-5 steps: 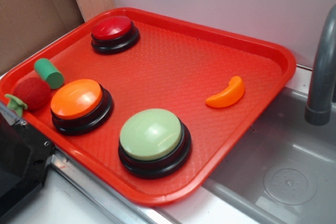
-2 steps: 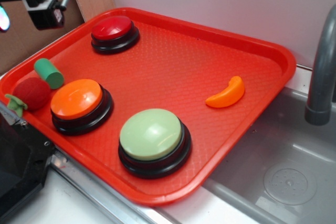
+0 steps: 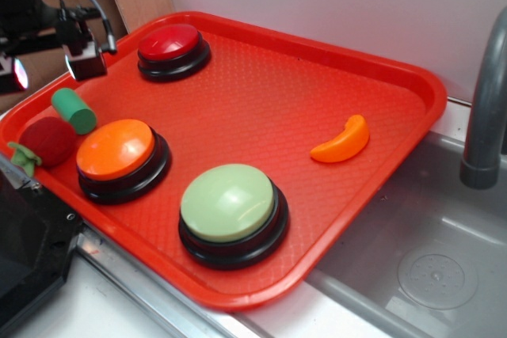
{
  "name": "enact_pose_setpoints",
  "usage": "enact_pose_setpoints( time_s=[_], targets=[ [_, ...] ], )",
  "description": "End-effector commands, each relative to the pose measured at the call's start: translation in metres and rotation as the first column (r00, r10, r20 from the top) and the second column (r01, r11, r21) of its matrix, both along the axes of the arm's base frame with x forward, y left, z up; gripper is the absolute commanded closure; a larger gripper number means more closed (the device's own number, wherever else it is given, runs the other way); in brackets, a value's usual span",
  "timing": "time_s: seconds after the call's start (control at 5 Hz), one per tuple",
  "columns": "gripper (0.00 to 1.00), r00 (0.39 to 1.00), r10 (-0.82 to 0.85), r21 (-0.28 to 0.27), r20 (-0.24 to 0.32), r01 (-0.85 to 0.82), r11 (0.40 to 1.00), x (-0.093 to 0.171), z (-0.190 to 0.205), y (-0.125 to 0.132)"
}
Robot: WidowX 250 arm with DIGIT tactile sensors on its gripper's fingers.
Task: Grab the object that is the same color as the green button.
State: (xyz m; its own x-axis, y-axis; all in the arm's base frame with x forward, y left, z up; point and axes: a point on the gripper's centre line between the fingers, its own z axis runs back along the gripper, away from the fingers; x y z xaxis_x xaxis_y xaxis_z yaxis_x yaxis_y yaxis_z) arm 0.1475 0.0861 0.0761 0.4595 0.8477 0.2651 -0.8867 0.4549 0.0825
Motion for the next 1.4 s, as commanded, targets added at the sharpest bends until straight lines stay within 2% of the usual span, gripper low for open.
enact_pose_setpoints(
  time_s=[0.0, 0.2, 0.4, 0.6, 0.8, 1.0, 1.2],
  targets=[
    [0.0, 0.994, 0.088, 0.16, 0.061, -0.096, 0.982, 0.007, -0.028, 0.025],
    [0.0, 0.997, 0.048, 0.089, 0.059, -0.053, 0.995, 0.012, -0.044, 0.033],
    [0.0, 0.995, 0.032, 0.001, 0.099, -0.032, 0.999, 0.014, -0.047, 0.034],
    [1.0, 0.994, -0.01, -0.095, 0.112, 0.021, 0.995, 0.014, -0.048, 0.034],
    [1.0, 0.993, -0.08, -0.123, 0.09, 0.091, 0.988, 0.017, -0.043, 0.033],
    [1.0, 0.981, -0.183, -0.05, 0.057, 0.186, 0.981, 0.025, -0.021, 0.027],
    [1.0, 0.908, -0.42, -0.01, -0.014, 0.42, 0.908, 0.059, 0.016, 0.002]
  ],
)
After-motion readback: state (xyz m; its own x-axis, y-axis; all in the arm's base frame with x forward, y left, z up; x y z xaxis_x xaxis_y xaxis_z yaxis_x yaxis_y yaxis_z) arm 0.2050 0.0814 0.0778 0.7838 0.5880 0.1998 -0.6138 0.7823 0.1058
